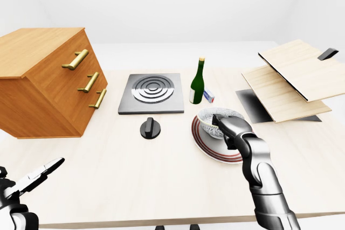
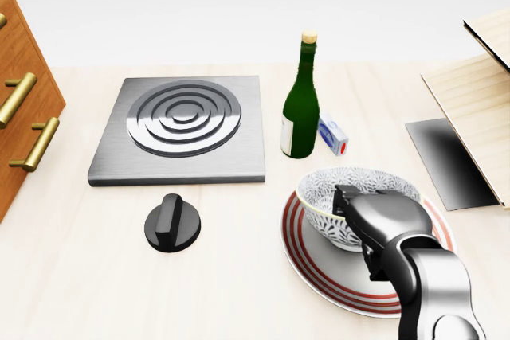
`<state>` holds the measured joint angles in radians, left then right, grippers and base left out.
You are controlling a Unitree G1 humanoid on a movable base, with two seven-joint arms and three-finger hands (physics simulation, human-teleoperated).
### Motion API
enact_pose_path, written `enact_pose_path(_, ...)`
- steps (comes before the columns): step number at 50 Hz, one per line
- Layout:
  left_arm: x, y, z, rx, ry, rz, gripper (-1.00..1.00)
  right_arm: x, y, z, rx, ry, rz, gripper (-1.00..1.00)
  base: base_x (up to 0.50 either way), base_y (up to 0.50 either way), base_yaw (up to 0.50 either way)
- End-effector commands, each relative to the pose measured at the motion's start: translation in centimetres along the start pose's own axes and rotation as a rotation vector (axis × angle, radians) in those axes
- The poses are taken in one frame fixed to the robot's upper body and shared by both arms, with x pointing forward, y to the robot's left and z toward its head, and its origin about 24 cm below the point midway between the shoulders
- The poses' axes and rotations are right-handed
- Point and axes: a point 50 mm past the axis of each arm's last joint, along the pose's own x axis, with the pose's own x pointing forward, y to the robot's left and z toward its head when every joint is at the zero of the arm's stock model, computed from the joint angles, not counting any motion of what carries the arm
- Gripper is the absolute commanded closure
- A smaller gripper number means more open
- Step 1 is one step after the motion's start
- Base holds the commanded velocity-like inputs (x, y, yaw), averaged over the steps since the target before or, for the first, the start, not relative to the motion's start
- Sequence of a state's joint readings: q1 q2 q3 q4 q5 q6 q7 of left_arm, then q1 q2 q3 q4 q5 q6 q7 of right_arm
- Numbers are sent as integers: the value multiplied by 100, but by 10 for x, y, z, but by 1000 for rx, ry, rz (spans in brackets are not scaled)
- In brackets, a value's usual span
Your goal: Pick up the akita bowl and put it on the plate.
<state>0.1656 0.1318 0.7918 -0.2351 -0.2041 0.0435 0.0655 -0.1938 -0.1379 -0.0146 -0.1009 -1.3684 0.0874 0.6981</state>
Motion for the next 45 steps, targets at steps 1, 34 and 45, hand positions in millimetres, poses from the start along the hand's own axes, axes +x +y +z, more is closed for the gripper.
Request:
enact_pose_path(1, 1, 0, -1, -1, 0, -1, -100, 3, 6, 1, -7, 4, 27, 100, 0, 0, 0)
enact_pose_path(34, 0, 0, -1, -3, -1, -3, -100, 3, 12, 0, 7, -5, 51, -100, 0, 0, 0)
enact_pose_path(45, -1, 1, 0, -5, 2, -3, -100, -22, -7, 8, -57, 9, -92, -100, 0, 0, 0)
